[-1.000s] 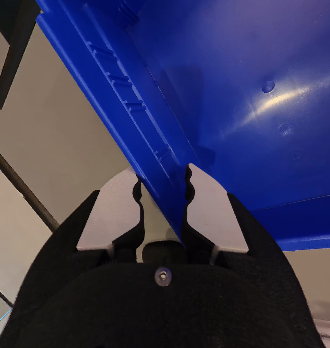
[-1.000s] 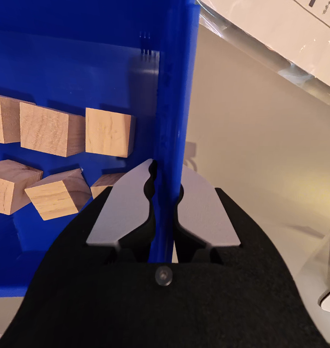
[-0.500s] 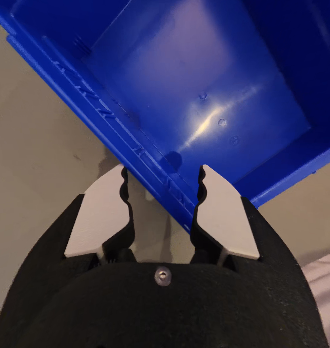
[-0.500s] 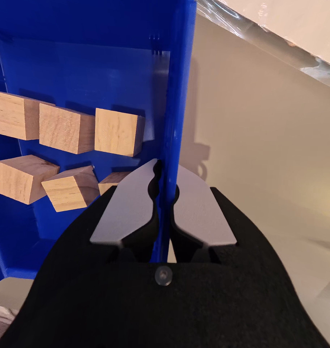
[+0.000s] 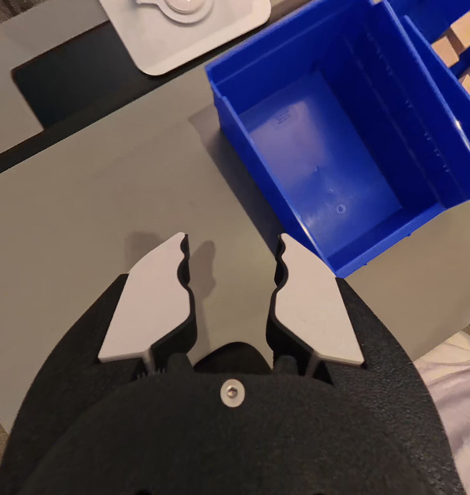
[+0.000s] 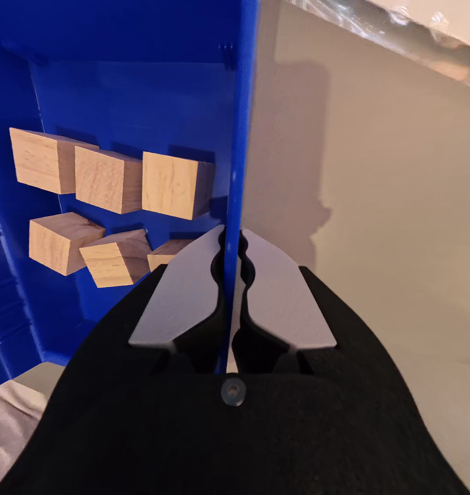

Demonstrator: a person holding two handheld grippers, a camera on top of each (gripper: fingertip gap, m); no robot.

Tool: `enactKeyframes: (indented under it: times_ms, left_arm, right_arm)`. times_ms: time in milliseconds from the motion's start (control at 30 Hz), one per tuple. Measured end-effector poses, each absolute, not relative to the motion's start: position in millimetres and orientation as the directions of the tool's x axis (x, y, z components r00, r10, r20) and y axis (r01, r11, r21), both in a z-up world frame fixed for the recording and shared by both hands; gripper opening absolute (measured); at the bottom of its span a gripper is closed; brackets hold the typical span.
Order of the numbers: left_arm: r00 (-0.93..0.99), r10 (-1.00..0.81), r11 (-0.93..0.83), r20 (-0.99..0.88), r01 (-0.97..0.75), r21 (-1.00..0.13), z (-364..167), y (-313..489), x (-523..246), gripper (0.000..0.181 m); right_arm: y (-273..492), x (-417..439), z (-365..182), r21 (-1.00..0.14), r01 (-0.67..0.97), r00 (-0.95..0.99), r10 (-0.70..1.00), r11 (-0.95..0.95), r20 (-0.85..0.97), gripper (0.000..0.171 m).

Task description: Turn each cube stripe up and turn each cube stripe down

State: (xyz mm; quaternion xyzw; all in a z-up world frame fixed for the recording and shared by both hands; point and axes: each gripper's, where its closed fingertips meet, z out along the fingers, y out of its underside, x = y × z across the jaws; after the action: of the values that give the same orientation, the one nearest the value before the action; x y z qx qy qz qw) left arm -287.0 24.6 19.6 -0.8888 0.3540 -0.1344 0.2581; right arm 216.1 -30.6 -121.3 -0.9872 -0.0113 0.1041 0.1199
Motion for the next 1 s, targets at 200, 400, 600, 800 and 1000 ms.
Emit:
enactKeyframes:
  times_ms: [200,400,600,800,1000]
  left_arm:
    - [0.785,-0.610,-0.649,0.105,-0.419,-0.635,48.5,31.4,-340.9,0.058]
    - [0.797,-0.586,-0.643,0.144,-0.350,-0.681,64.2,32.9,-369.8,0.055]
    - [0.826,-0.535,-0.668,0.175,-0.287,-0.687,67.3,34.8,-396.6,0.055]
    - [0.839,-0.500,-0.679,0.215,-0.226,-0.698,71.5,34.5,-419.1,0.055]
    - [0.857,-0.439,-0.685,0.270,-0.125,-0.717,76.7,36.7,-448.4,0.055]
  right_arm:
    - [-45.9,251.7,-115.4,-0.225,-0.107,0.978,-0.062,-0.968,-0.197,0.006]
    - [-68.0,279.4,-94.3,-0.206,-0.168,0.980,-0.140,-0.964,-0.142,0.005]
    - [-84.2,279.5,-63.5,-0.157,-0.162,0.979,-0.138,-0.974,-0.152,0.006]
    - [-68.1,257.4,6.6,-0.205,-0.133,0.986,-0.110,-0.970,-0.123,0.006]
    - [-17.4,169.4,82.6,-0.248,-0.020,0.993,0.011,-0.969,-0.122,0.006]
